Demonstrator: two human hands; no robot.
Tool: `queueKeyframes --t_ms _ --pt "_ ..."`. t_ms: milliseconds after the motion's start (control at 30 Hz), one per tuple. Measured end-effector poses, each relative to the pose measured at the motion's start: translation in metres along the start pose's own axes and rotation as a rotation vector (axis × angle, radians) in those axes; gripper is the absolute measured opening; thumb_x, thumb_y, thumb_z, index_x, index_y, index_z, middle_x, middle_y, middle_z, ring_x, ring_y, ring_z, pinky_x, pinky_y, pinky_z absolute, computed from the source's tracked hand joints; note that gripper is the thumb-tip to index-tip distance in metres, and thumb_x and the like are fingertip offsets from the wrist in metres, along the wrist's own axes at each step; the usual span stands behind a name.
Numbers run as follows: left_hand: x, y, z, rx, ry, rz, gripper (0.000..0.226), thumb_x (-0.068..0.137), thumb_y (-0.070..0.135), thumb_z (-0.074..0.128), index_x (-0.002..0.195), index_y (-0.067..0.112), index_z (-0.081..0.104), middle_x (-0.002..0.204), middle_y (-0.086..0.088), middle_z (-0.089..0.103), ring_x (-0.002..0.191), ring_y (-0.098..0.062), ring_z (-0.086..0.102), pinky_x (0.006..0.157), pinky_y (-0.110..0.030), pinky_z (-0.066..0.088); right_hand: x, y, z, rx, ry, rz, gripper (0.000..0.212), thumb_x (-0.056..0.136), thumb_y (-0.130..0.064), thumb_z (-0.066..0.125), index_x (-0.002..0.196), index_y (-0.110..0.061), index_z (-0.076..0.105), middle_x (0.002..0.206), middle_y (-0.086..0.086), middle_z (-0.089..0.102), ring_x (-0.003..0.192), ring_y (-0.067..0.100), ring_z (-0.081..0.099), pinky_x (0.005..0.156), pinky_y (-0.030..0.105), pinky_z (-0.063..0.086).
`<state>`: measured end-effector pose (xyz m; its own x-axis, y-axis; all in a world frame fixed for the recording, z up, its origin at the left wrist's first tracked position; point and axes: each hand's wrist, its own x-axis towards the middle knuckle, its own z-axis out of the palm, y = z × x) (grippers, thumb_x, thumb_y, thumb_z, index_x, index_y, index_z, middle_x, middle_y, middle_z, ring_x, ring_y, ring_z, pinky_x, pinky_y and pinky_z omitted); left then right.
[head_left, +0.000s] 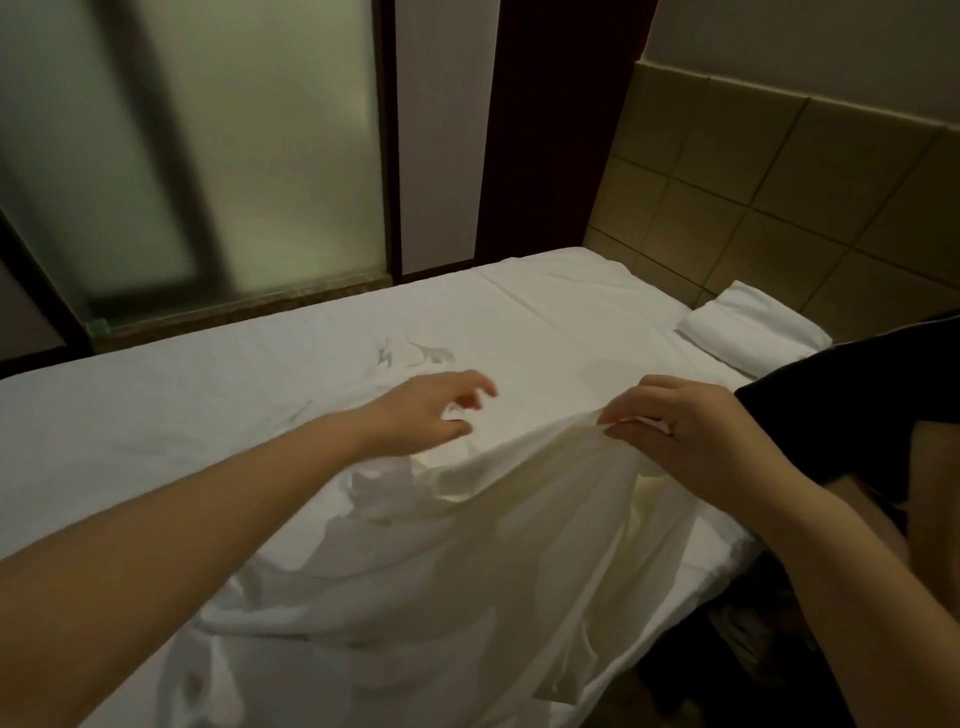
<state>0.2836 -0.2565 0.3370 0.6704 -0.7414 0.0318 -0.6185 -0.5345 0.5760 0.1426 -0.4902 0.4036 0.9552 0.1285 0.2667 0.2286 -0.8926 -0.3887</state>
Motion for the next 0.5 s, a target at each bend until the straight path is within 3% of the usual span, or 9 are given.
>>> queueKeyframes --t_ms 100,200,300,500 --pt "-0.009 0.053 0.019 -0.200 0.261 0.330 0.018 0.090 0.016 0.056 0.106 0.025 0.058 0.102 0.015 0.057 0.094 -0.002 0.055 0.084 -0.019 0.047 0.001 -0.001 0.000 -0.009 -0.014 0.010 0.013 0.086 -0.017 0.066 0.096 -0.019 0.074 0.089 -0.008 0.065 0.080 0.011 0.060 0.073 0.024 0.050" --pt "-0.014 0.075 0.041 -0.066 0.415 0.577 0.022 0.093 0.022 0.051 0.108 0.013 0.065 0.105 -0.005 0.062 0.093 -0.014 0.058 0.079 -0.024 0.050 0.001 -0.003 -0.002 -0.011 -0.007 0.001 0.012 0.086 -0.018 0.066 0.096 -0.019 0.074 0.087 -0.005 0.066 0.077 0.012 0.059 0.070 0.025 0.049" --pt "-0.010 0.073 0.058 0.025 0.514 0.518 0.026 0.092 0.023 0.052 0.114 0.015 0.064 0.105 -0.006 0.062 0.089 -0.014 0.057 0.073 -0.029 0.053 0.001 0.000 -0.004 -0.008 -0.006 -0.001 0.012 0.086 -0.017 0.066 0.095 -0.019 0.074 0.086 -0.003 0.067 0.078 0.014 0.060 0.071 0.029 0.050" --pt "-0.010 0.068 0.065 -0.078 0.424 0.465 0.022 0.091 0.026 0.050 0.112 0.024 0.044 0.108 0.004 0.055 0.093 -0.006 0.051 0.079 -0.016 0.048 -0.005 0.004 -0.005 0.032 -0.023 -0.019 0.014 0.085 -0.016 0.067 0.093 -0.024 0.075 0.085 -0.009 0.065 0.076 0.008 0.061 0.068 0.023 0.050"
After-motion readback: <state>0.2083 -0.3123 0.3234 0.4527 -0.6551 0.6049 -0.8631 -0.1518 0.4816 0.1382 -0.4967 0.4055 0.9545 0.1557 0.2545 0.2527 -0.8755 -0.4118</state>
